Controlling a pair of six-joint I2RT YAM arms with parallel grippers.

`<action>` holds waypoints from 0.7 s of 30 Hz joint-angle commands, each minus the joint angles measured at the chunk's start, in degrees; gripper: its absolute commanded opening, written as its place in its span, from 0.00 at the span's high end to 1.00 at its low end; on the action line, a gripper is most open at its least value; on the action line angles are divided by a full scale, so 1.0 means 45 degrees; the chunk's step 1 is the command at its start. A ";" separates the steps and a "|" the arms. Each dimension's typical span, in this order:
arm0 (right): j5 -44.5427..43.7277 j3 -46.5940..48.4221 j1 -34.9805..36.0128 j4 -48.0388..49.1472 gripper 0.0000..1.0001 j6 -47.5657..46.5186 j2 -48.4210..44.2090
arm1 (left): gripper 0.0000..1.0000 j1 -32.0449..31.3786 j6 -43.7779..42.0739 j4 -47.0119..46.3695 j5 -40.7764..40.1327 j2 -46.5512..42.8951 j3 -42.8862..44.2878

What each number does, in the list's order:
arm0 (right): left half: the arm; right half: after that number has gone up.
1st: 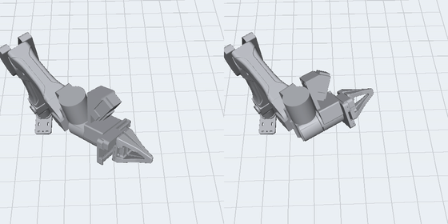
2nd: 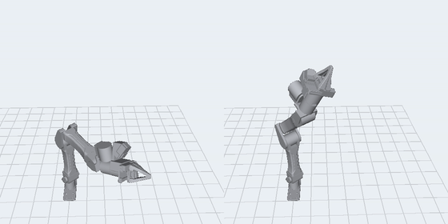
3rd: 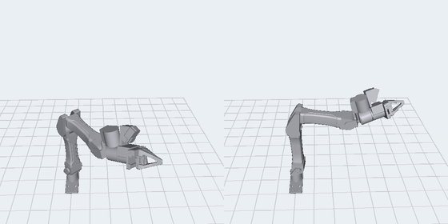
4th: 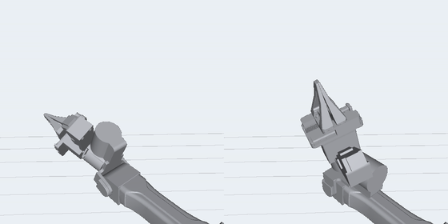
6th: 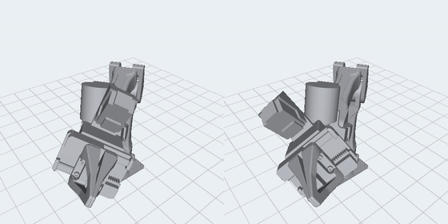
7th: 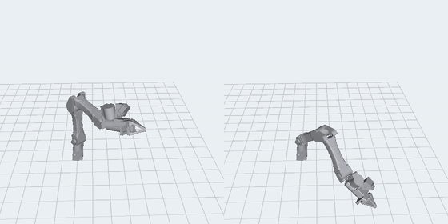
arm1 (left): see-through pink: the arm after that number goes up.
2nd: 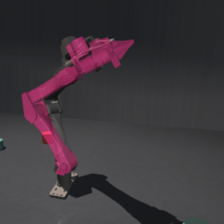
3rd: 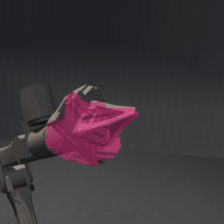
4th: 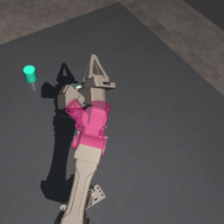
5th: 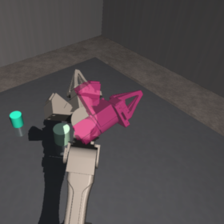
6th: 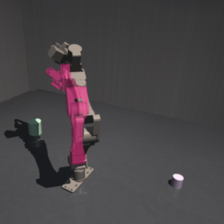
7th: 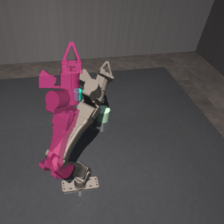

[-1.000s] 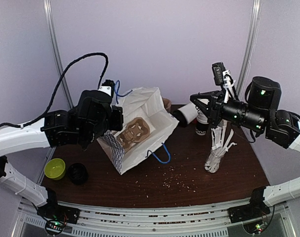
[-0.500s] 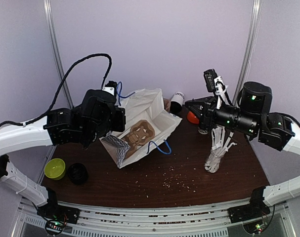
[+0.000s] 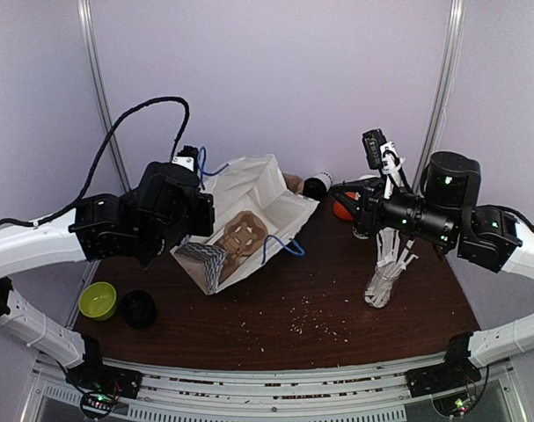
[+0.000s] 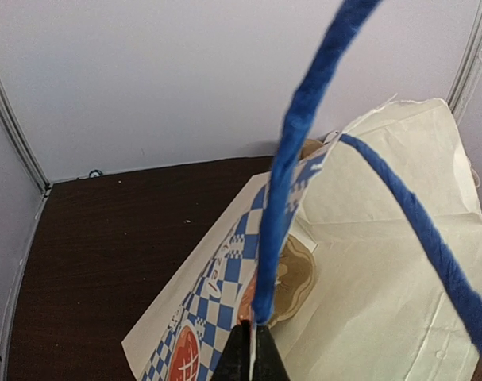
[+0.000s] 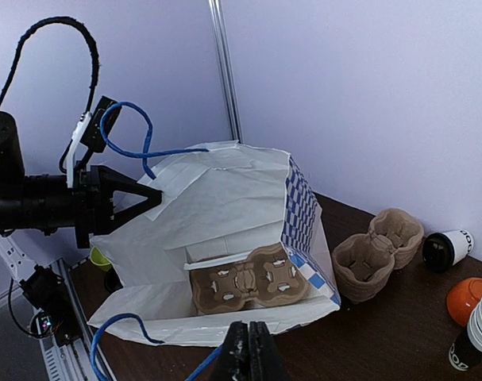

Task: Pack the takeout coffee

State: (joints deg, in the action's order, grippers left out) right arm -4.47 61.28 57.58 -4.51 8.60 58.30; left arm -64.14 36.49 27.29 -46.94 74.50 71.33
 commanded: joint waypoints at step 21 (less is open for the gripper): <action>-0.0489 0.1193 -0.1150 -0.0940 0.59 0.1670 0.2571 | 1.00 0.0288 0.0010 0.0025 -0.0797 -0.1717 -0.1810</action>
State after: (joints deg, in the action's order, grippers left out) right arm -7.99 63.59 52.75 -7.35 14.83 68.88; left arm -63.20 37.76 29.21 -49.15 68.45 64.73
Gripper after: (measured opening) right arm 0.230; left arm 0.004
